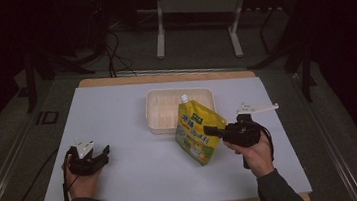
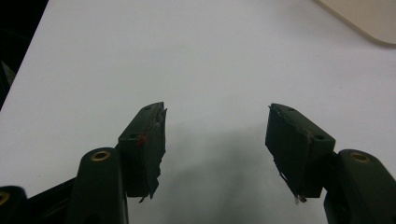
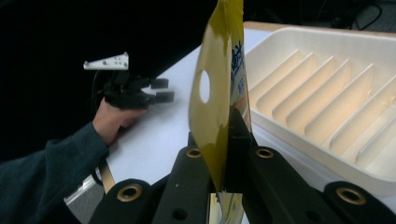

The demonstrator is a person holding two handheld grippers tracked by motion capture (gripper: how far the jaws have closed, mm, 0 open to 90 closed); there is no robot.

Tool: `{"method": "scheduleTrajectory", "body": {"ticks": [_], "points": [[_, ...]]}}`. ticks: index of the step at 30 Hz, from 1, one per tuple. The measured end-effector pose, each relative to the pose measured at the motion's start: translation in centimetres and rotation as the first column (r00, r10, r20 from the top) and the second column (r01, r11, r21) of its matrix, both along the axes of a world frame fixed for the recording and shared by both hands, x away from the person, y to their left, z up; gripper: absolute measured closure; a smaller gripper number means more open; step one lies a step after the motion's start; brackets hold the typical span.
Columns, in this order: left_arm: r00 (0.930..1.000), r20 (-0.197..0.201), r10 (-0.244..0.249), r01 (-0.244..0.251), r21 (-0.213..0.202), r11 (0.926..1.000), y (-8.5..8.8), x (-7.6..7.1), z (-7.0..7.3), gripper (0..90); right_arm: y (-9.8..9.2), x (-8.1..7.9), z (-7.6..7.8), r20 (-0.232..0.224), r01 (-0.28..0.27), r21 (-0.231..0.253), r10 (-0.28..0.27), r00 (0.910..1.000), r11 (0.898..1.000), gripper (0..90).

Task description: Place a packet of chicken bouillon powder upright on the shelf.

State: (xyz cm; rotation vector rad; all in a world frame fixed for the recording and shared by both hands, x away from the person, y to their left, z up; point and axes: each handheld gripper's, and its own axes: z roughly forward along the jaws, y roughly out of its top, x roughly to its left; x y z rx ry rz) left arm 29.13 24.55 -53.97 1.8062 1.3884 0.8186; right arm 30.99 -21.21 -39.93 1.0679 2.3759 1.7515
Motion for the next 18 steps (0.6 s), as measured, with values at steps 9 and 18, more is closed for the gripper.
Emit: {"method": "scheduleTrajectory", "body": {"ticks": [9, 18], "points": [[1.0000, -0.001, -0.001, 0.001, 0.000, 1.0000, 0.0, 0.0, 0.0, 37.6, 0.0, 0.0, 1.0, 0.050, 0.059, 0.043, -0.062, 0.9968, 0.997, 90.0], [1.0000, -0.001, -0.002, 0.002, -0.001, 1.0000, 0.0, 0.0, 0.0, 37.6, 0.7, 0.3, 1.4, 0.088, 0.073, 0.018, -0.074, 0.9933, 0.997, 90.0]]}}
